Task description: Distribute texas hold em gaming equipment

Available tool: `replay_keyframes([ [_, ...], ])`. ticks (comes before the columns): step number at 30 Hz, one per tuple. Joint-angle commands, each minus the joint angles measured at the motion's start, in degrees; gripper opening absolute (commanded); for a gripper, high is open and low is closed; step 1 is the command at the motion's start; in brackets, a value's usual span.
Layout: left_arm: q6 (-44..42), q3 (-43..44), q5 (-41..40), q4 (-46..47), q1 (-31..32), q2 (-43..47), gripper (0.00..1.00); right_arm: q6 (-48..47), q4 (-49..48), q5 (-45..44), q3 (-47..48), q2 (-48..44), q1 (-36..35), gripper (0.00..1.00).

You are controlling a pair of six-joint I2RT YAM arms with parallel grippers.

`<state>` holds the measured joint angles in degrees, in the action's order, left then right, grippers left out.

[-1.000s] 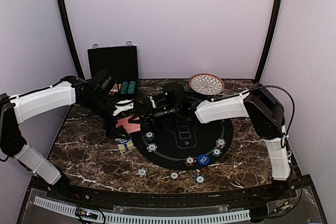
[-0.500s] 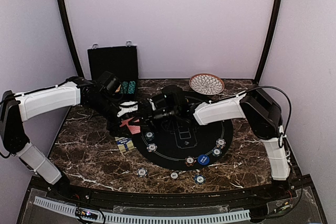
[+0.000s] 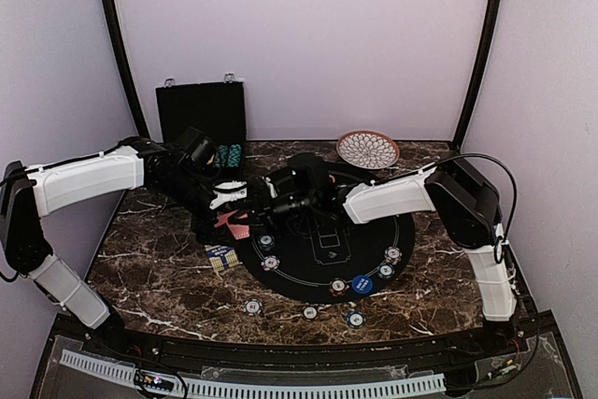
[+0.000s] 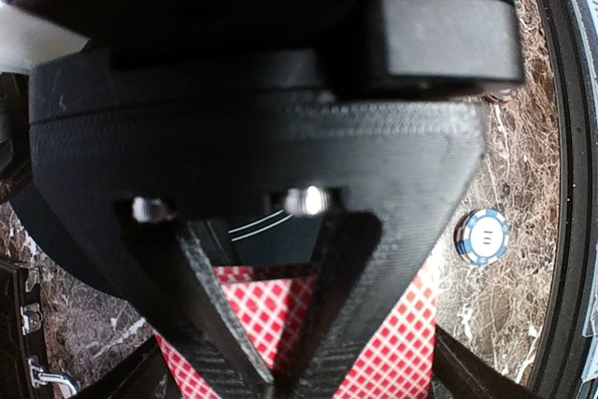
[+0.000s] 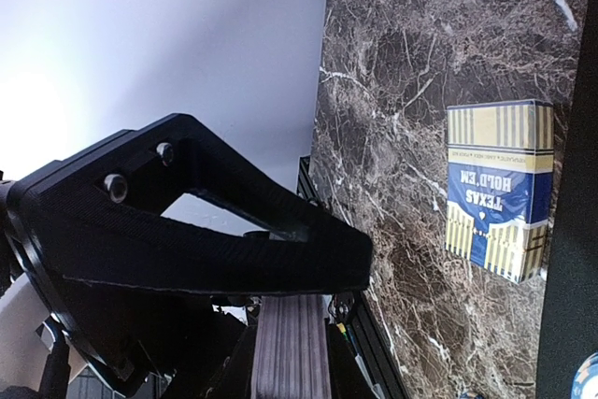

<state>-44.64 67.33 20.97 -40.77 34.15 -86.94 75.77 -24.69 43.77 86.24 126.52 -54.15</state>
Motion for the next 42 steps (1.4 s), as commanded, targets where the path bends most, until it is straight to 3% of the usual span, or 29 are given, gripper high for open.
replay_keyframes([
  [1, -0.7, -0.8, 0.1, 0.0, 0.4, 0.3, 0.87, 0.5, -4.3, 1.1, 1.5, 0.1, -0.5, 0.05],
  [12, 0.1, -1.6, -2.1, 0.1, 0.4, -0.5, 0.77, 0.5, -4.5, 1.0, 1.3, 0.1, -0.5, 0.04],
  [15, 0.5, -1.2, -2.7, 0.1, 0.3, -0.7, 0.64, -0.5, -2.9, 0.7, 2.2, 0.3, -0.5, 0.04],
  [18, 0.8, -0.9, -2.5, 0.2, 0.4, -0.6, 0.6, -0.7, -2.4, 0.6, 2.7, 0.7, -0.5, 0.06],
  [25, 0.6, -0.5, -2.0, -0.6, 0.4, -0.3, 0.41, -1.6, -0.8, -0.4, 3.8, 1.6, -0.4, 0.17],
  [33, 0.0, 0.2, -2.3, -2.4, 0.4, -0.6, 0.28, -1.2, -1.1, 0.1, 4.8, 2.7, -0.3, 0.44],
  [38, 0.1, 1.2, -2.7, -2.8, 0.4, -1.2, 0.27, -0.5, -2.1, 0.4, 3.9, 2.7, -0.3, 0.43],
  [42, 0.5, 2.3, -2.3, -3.5, 0.4, -1.8, 0.31, 0.0, -2.8, 0.9, 3.7, 3.1, -0.4, 0.31],
])
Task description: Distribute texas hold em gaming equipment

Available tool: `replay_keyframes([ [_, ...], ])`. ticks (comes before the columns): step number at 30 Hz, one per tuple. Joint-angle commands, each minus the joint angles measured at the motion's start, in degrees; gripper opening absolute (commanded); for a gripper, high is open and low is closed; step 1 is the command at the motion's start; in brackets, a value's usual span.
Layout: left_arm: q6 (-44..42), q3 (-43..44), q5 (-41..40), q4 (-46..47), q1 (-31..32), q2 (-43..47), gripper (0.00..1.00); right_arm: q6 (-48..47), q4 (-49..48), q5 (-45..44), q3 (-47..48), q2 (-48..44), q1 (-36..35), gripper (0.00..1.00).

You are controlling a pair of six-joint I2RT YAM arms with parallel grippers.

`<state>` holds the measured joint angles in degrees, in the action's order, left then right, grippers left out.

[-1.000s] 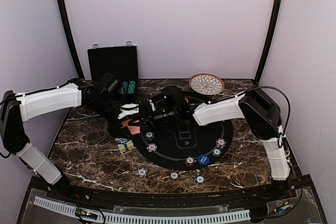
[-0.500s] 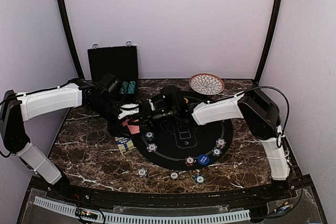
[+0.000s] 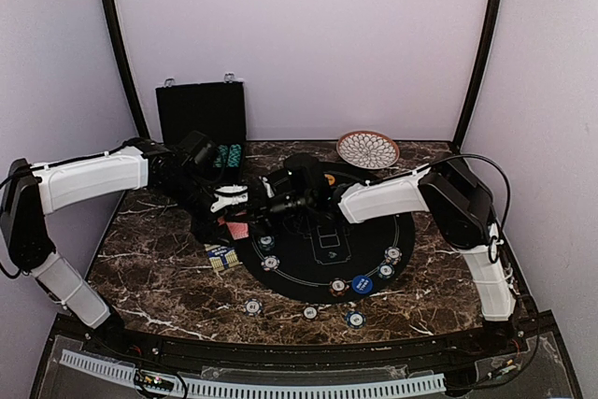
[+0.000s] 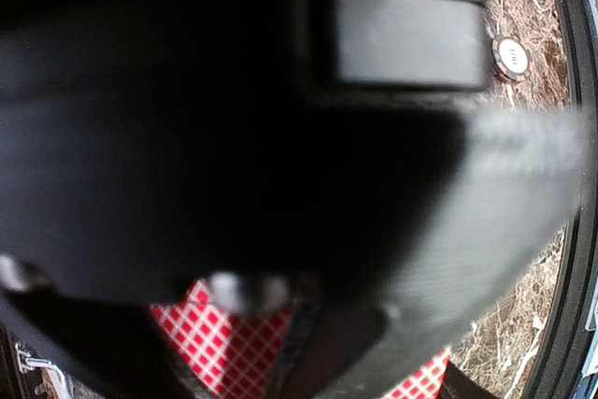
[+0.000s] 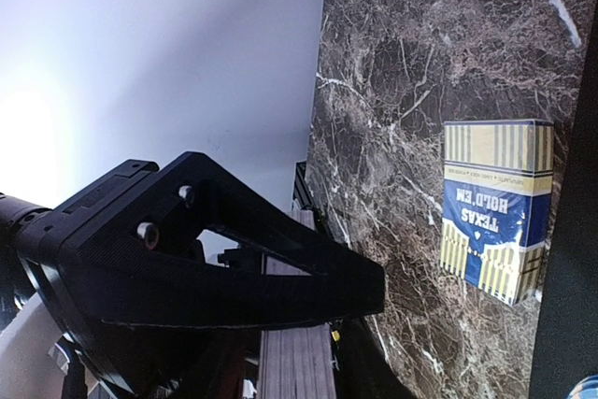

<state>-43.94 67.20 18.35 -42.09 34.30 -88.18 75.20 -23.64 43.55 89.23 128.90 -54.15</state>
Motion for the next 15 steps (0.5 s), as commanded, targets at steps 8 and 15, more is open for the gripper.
replay_keyframes([
  [8, -0.5, 2.3, 0.4, -3.2, 0.2, -0.7, 0.69, 1.0, -4.7, 1.2, 0.6, 1.0, -0.4, 0.01],
  [15, -0.8, 1.4, 1.2, -2.3, 0.2, -1.7, 0.89, 1.4, -5.8, 1.6, 0.7, 0.9, -0.6, 0.0],
])
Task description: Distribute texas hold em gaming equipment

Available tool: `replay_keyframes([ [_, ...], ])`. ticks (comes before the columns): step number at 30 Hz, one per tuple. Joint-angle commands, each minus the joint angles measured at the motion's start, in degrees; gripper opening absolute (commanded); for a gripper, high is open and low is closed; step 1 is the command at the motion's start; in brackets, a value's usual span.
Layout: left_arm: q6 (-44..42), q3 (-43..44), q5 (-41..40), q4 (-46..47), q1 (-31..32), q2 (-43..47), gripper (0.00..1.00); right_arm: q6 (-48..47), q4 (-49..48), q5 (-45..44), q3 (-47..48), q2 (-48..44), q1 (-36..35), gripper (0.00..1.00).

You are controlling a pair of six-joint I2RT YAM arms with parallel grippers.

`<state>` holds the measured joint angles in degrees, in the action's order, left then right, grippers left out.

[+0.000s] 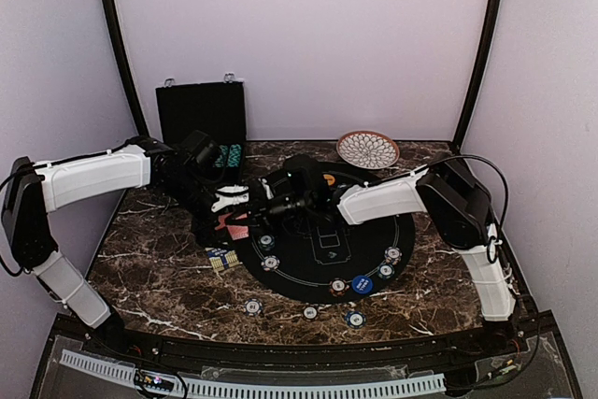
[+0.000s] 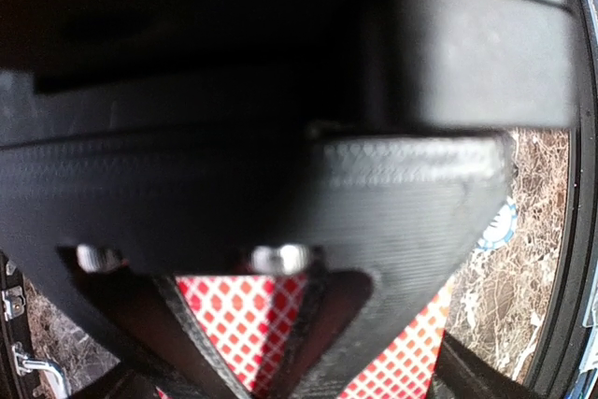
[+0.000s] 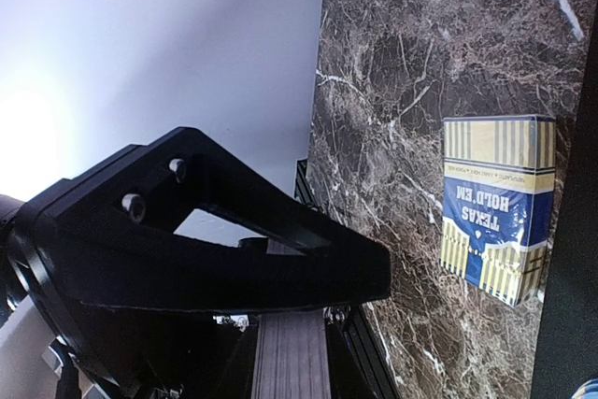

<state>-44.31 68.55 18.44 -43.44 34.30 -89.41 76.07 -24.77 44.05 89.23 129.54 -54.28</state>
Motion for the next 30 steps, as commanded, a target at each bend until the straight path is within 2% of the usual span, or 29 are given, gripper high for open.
replay_keyframes([
  [1, -0.5, -0.1, 1.0, -0.7, 0.2, -0.4, 0.91, 0.7, -4.9, 1.2, 0.7, 0.3, -0.5, 0.0],
  [6, -0.6, -1.5, 0.9, 1.1, 0.2, 0.2, 0.91, 1.3, -5.5, 1.3, 0.6, 0.6, -0.5, 0.0],
  [11, -0.6, -2.4, 0.8, 1.5, 0.2, 0.4, 0.84, 2.3, -6.9, 1.6, 0.4, 1.2, -0.5, 0.0],
  [18, 0.2, -3.4, 1.7, 2.3, 0.2, 0.7, 0.94, 2.6, -7.7, 1.6, 0.6, 1.3, -0.6, 0.0],
  [22, -0.3, -4.4, 1.2, 3.0, 0.2, 0.8, 0.95, 2.7, -7.4, 1.4, 0.4, 1.2, -0.6, 0.0],
  [26, 0.2, -4.8, 0.4, 4.2, 0.2, 1.3, 0.92, 2.8, -7.5, 1.4, 0.5, 1.3, -0.6, 0.0],
  [30, 0.4, -4.4, 0.0, 3.6, 0.2, 1.5, 0.82, 2.0, -6.2, 1.1, 0.8, 1.4, -0.5, 0.0],
])
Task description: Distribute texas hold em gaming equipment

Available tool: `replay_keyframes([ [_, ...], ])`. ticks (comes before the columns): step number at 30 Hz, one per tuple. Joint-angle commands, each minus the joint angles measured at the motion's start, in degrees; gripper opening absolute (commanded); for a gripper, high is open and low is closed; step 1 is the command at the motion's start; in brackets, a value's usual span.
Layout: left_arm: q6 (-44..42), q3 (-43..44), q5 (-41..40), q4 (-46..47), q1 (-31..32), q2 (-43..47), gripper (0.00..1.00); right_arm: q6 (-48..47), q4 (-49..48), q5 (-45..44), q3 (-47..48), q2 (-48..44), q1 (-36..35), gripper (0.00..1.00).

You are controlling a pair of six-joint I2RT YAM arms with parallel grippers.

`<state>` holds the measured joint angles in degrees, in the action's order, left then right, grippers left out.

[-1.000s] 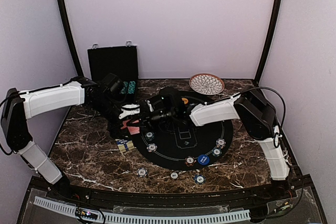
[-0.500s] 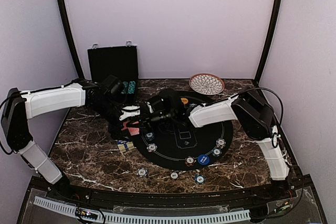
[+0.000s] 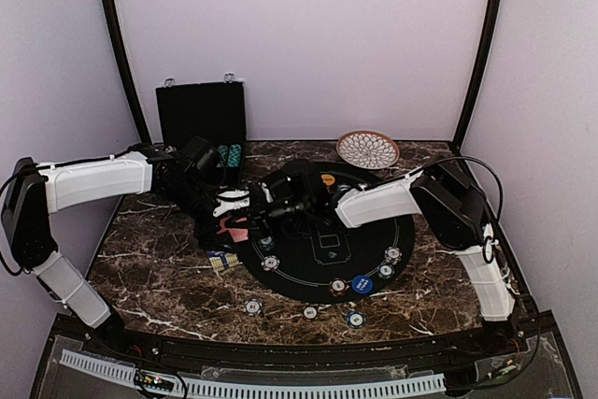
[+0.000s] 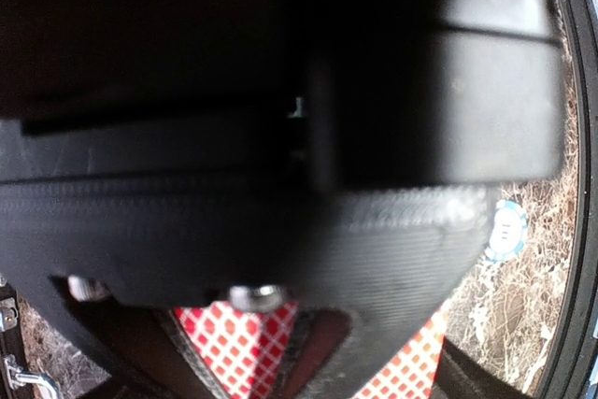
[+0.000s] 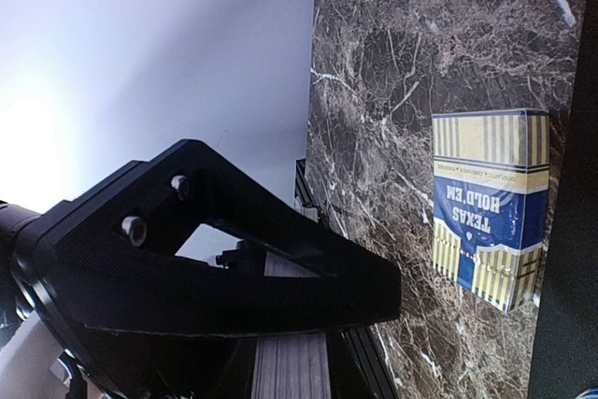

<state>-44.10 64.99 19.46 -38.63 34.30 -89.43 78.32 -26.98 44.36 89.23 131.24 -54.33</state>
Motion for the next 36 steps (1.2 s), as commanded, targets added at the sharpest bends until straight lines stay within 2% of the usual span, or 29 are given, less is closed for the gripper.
replay_keyframes([
  [1, 0.1, -0.7, -1.7, -1.2, 0.2, 1.7, 0.77, -0.8, -2.9, 0.5, 1.0, -0.4, -0.4, 0.0],
  [5, 0.1, -0.2, -3.8, -1.5, 0.2, 1.9, 0.68, -2.7, 0.0, -0.5, 1.3, -0.7, -0.4, 0.0],
  [9, 0.3, 0.5, -4.5, -2.1, 0.2, 2.1, 0.63, -7.1, 7.0, -3.2, 2.6, -1.4, -0.4, 0.0],
  [14, 0.3, 1.0, -4.3, -2.5, 0.2, 2.2, 0.53, -8.6, 9.4, -4.2, 3.5, -1.1, -0.4, 0.0],
  [23, 0.2, 3.2, -2.1, -5.2, 0.3, 2.8, 0.46, -10.3, 12.4, -4.6, 4.9, 0.3, 0.0, 0.0],
  [24, 0.0, 3.3, -1.9, -5.3, 0.3, 3.0, 0.44, -10.4, 12.5, -4.6, 4.9, 0.3, 0.0, 0.02],
  [29, -0.1, 2.9, -2.0, -6.0, 0.3, 2.8, 0.38, -10.4, 12.7, -5.0, 5.0, -0.2, 0.1, 0.29],
  [32, -0.2, 2.8, -2.0, -6.0, 0.3, 2.8, 0.35, -9.9, 12.4, -5.1, 5.0, -0.6, 0.2, 0.4],
  [36, -0.3, 2.7, -2.4, -6.2, 0.3, 2.8, 0.35, -9.0, 11.3, -5.2, 4.2, -1.3, 0.5, 0.48],
])
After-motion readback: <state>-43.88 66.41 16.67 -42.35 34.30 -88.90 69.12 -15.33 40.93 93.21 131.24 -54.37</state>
